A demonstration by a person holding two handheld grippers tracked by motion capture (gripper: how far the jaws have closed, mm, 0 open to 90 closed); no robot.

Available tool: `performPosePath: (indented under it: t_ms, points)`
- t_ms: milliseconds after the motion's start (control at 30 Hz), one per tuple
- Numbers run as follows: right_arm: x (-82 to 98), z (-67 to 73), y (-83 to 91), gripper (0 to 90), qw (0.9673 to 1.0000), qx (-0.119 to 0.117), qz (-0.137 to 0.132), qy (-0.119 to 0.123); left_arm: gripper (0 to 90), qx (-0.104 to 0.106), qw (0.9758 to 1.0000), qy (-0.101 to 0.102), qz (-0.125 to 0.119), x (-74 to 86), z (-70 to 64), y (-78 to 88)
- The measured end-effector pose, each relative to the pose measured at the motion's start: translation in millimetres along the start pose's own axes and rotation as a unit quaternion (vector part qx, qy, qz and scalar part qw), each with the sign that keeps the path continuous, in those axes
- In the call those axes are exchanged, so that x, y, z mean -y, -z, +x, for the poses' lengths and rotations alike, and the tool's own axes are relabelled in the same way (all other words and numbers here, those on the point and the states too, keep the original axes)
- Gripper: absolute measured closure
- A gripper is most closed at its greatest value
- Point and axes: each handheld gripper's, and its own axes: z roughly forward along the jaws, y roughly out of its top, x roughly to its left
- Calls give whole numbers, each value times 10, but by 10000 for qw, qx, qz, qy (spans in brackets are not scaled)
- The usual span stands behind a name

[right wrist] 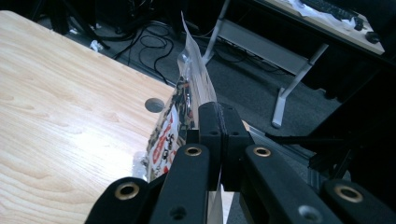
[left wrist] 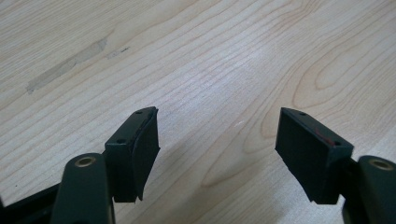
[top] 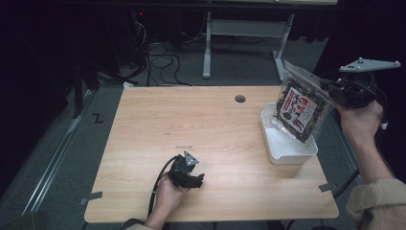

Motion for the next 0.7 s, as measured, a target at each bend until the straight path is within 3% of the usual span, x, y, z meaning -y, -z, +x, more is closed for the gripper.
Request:
performPosePath:
  t_ms: [300,700]
  points:
    - [59,13,-66,900,10000,38,91,5,303,-62,10000,43,-36,0,10,14]
    - [205,130,-282,900,9997,-175,153,2,303,-89,9999,43,-69,3,12,24]
